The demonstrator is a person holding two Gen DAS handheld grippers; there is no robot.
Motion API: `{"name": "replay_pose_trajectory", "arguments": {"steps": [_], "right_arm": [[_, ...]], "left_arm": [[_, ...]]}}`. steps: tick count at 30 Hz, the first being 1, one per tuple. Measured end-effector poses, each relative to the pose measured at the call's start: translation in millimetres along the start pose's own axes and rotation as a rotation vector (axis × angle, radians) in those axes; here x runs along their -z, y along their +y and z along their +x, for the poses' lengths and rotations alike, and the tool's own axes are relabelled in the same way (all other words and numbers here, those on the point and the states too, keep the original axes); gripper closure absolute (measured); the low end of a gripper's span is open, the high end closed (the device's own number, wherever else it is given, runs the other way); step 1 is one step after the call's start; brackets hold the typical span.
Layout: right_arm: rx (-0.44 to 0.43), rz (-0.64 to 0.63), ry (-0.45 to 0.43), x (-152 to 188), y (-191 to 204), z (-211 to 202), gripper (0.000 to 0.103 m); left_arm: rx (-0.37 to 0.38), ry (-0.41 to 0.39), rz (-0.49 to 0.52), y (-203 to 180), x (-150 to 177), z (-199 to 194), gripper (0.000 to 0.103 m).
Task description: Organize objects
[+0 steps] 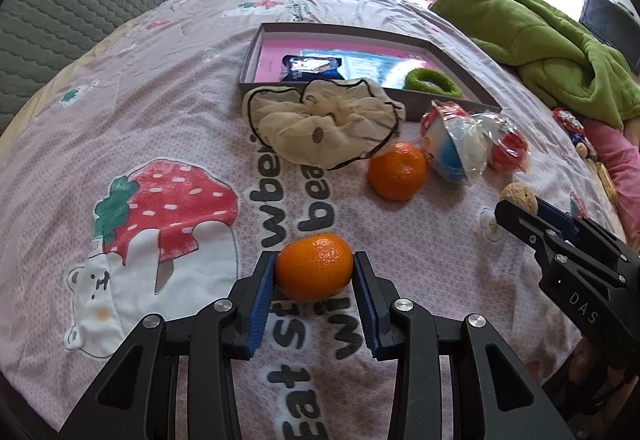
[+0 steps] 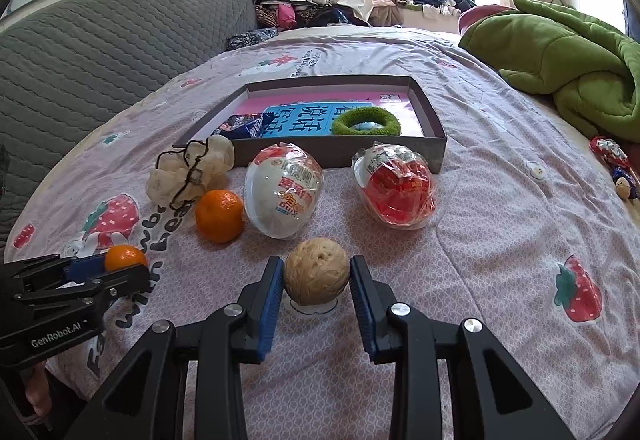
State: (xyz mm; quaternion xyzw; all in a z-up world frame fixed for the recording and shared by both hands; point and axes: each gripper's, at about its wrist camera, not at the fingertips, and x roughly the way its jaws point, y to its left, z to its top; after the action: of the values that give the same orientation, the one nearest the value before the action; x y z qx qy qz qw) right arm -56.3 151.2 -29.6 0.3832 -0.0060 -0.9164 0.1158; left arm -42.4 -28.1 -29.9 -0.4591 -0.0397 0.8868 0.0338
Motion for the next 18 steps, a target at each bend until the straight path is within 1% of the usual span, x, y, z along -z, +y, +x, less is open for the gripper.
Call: {"name": "replay_pose_trajectory", "arguments": {"steps": [4,10,13,18], "right_arm": [[-0.002,-0.018,-0.018,-0.3,3.9,-7.7,0.069],[-0.001,-0.041,-0.055,-5.2,6.7,-16.3,0.069],[-0.015,-0.041,-0.067,-7.2,6.8,-18.4,0.069],[-0.03,-0.032,-0.085,-9.9,5.8,-21.2,0.069]], "left_arm": [[-0.024,-0.037,0.017,-7.3,-7.7,-7.4,0.064],[-0.022,-0.066,0.023,-14.8,-18.2,-12.1,0.064],[-0.021,-0.079,0.028,-16.9,-19.4,-13.8,0.064],[-0.037,-0.134,0.034,-20.5,-26.1,-20.3,0.064]]}}
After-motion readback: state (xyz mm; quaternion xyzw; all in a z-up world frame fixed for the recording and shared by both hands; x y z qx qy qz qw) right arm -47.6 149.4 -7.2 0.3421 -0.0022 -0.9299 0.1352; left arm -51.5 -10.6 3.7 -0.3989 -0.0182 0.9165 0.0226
